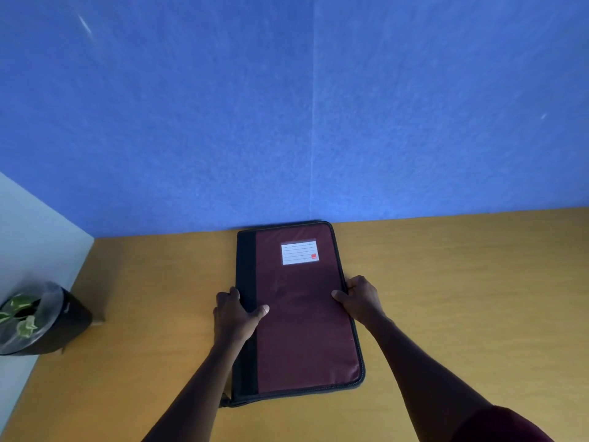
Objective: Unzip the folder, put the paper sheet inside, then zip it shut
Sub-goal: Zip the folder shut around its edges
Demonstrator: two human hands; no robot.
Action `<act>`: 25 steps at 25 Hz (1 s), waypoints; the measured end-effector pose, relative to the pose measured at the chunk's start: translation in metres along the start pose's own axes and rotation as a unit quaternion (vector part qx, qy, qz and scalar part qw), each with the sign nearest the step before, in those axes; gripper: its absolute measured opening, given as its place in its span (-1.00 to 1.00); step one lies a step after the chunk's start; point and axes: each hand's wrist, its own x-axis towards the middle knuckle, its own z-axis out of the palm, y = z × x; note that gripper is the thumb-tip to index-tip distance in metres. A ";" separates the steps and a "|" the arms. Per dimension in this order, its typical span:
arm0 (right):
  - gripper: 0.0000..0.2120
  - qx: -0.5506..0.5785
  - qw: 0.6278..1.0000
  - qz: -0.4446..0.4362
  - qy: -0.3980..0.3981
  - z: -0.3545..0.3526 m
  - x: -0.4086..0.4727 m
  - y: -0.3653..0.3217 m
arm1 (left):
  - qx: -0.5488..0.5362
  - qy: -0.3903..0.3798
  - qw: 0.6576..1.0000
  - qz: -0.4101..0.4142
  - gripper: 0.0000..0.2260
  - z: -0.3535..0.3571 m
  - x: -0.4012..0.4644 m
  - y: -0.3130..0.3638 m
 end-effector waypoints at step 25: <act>-0.32 -0.224 0.959 -0.161 0.066 0.087 -0.040 -0.029 | 0.202 -0.032 0.952 0.227 -0.27 0.014 0.019 -0.009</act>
